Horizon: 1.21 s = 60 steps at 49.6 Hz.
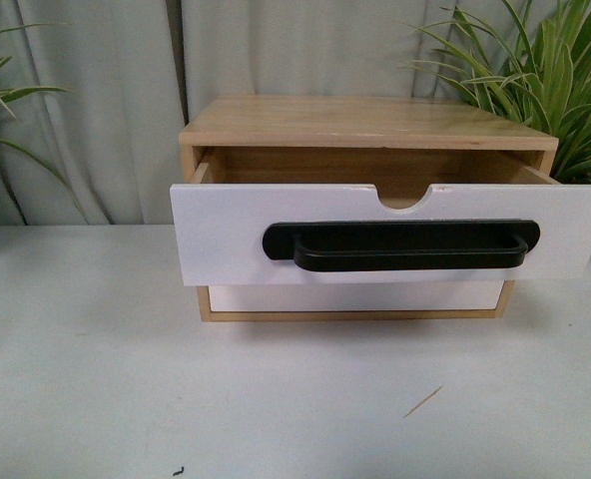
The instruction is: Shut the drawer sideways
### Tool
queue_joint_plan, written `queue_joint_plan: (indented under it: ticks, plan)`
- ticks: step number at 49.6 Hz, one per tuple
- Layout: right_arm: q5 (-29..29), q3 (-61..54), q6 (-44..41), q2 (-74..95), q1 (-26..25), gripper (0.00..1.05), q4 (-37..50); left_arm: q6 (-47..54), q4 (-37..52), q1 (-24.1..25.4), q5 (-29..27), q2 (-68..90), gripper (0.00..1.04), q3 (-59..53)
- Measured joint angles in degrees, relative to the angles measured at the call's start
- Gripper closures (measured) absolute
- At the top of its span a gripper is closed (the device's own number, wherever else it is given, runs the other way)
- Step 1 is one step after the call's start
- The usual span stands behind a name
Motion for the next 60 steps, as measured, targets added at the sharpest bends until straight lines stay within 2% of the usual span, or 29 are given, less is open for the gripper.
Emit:
queue_joint_plan:
  ticks: [60]
  plan:
    - [-0.02, 0.00, 0.00, 0.00, 0.00, 0.09, 0.00, 0.00, 0.00, 0.00, 0.02, 0.00, 0.06, 0.00]
